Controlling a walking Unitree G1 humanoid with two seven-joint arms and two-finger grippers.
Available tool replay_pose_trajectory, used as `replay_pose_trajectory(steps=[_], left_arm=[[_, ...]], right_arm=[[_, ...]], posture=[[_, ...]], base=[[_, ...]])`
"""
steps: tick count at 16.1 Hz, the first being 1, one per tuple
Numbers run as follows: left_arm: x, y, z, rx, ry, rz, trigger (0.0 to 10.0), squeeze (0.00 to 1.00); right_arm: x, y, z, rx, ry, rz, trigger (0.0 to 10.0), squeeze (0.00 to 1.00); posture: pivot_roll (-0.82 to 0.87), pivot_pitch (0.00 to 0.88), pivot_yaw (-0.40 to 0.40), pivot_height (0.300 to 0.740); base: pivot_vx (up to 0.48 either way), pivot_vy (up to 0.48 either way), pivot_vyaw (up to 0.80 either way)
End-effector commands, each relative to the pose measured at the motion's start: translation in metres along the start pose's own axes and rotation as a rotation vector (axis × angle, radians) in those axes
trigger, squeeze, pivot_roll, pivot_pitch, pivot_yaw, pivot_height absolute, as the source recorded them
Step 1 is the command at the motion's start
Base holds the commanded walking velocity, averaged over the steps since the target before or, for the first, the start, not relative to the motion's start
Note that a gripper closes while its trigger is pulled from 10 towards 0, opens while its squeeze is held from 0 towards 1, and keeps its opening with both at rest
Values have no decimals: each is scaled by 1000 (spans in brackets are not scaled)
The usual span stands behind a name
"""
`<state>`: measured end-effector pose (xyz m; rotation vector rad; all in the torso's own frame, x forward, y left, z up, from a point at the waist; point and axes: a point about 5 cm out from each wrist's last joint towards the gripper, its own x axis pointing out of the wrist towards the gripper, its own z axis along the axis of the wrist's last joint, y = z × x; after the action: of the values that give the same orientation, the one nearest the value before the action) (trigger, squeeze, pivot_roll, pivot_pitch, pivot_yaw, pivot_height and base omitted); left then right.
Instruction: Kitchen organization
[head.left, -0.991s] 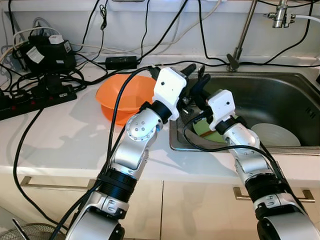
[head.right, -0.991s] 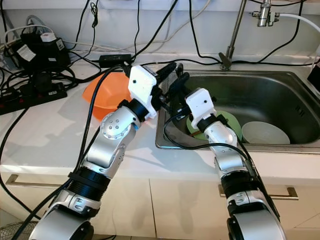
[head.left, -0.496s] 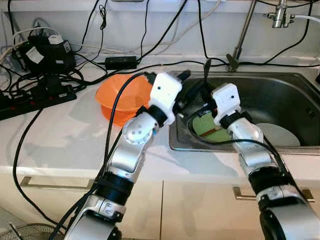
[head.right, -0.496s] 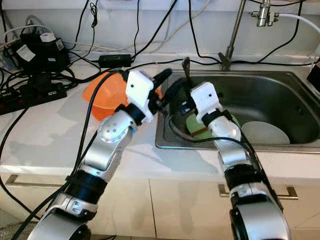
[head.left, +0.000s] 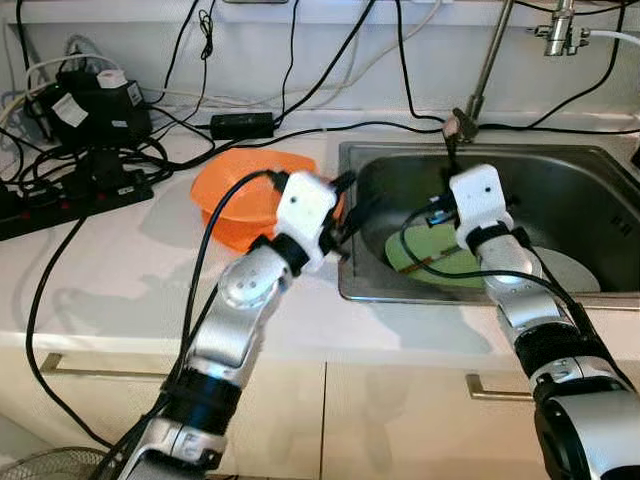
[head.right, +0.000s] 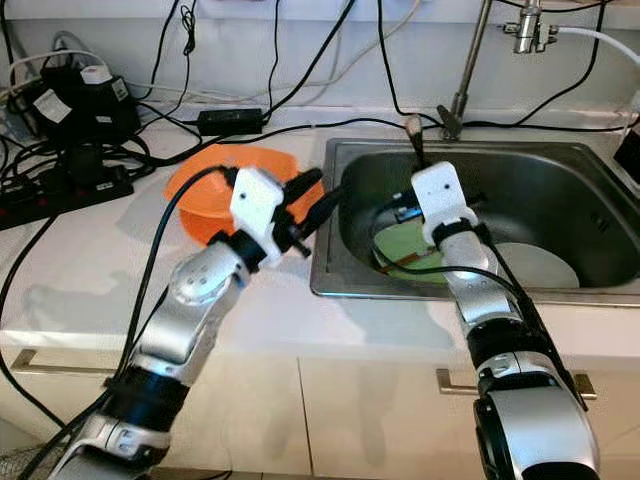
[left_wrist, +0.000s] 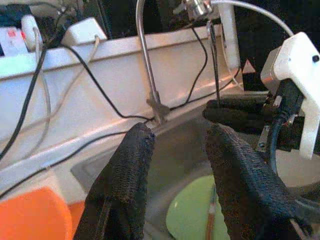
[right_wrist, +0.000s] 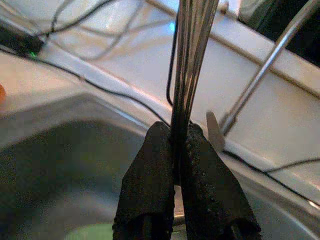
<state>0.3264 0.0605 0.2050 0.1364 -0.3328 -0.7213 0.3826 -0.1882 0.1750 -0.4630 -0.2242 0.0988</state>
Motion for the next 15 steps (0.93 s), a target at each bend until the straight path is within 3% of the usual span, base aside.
replay_pose_trajectory(steps=[1, 5, 7, 15], left_arm=[[-1, 0, 3, -1, -2, -10, 10000, 0], [-23, -9, -21, 17, 206, -133, 10000, 0], [-30, -12, -29, 31, 259, -163, 10000, 0], [-38, -19, -34, 17, 334, -214, 10000, 0]], right_arm=[[6, -6, 8, 2, -20, -27, 10000, 0], [5, 1, 2, -1, 13, -35, 10000, 0], [4, 5, 0, 4, 19, -29, 10000, 0], [-3, 14, -14, 17, 74, -23, 10000, 0]], posture=[[40, 0, 34, 740], [54, 0, 43, 740], [55, 0, 44, 740], [52, 0, 59, 740]], base=[[0, 0, 0], [0, 0, 0], [0, 0, 0], [0, 0, 0]])
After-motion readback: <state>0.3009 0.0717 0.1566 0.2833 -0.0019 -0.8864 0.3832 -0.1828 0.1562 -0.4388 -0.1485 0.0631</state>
